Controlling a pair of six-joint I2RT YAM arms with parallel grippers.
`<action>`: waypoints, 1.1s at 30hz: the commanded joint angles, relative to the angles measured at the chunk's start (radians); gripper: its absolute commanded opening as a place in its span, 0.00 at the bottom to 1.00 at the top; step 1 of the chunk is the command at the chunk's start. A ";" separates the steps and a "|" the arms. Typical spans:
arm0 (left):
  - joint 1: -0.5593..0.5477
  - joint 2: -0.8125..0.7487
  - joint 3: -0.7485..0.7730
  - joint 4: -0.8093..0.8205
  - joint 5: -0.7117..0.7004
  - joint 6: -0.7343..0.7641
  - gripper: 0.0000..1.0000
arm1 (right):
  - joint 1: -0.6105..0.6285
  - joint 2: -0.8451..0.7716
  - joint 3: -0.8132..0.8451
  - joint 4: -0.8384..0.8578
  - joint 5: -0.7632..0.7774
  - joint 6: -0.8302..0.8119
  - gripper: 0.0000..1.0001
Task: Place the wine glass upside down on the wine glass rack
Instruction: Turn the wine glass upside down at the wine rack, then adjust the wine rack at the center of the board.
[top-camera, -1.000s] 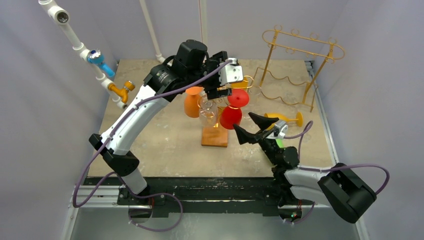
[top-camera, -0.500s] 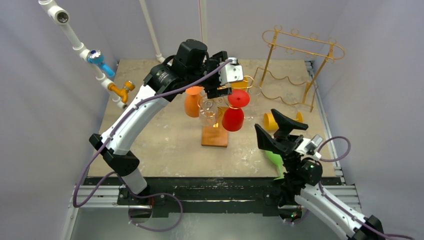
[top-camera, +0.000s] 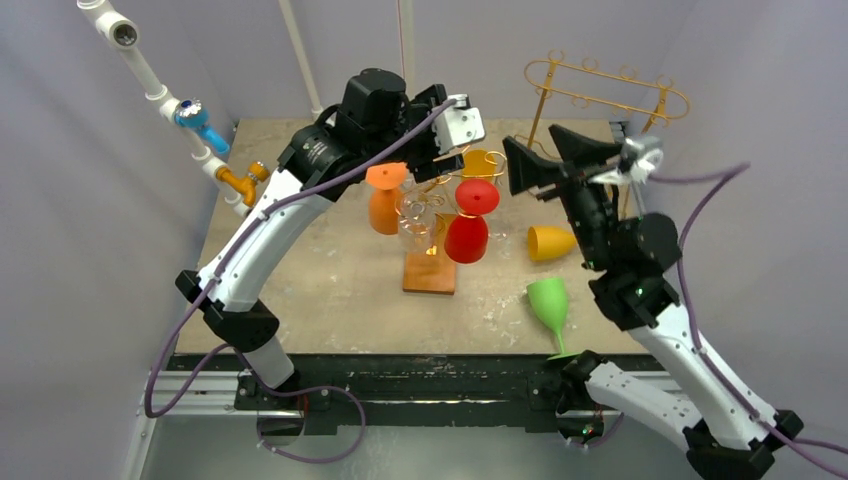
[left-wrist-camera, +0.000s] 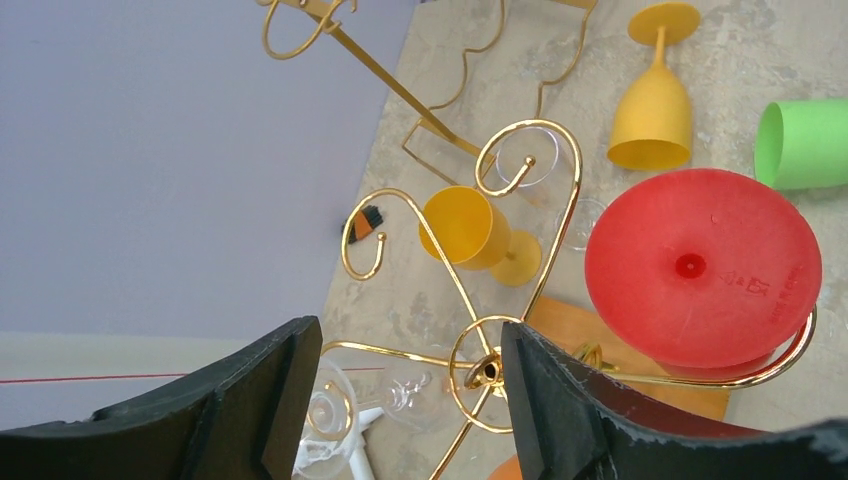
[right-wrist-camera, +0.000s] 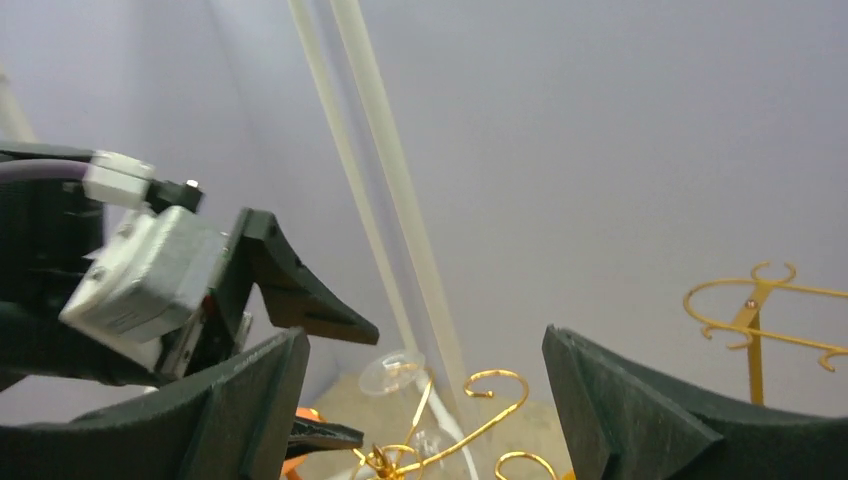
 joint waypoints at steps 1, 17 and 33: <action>0.017 0.001 0.096 -0.041 -0.087 -0.119 0.69 | -0.014 0.226 0.322 -0.456 0.086 -0.054 0.96; 0.055 0.029 0.016 -0.111 -0.016 -0.267 0.59 | -0.266 0.639 0.857 -0.923 -0.306 0.038 0.81; 0.055 0.019 -0.047 -0.092 -0.082 -0.222 0.50 | -0.291 0.619 0.647 -0.879 -0.478 0.089 0.64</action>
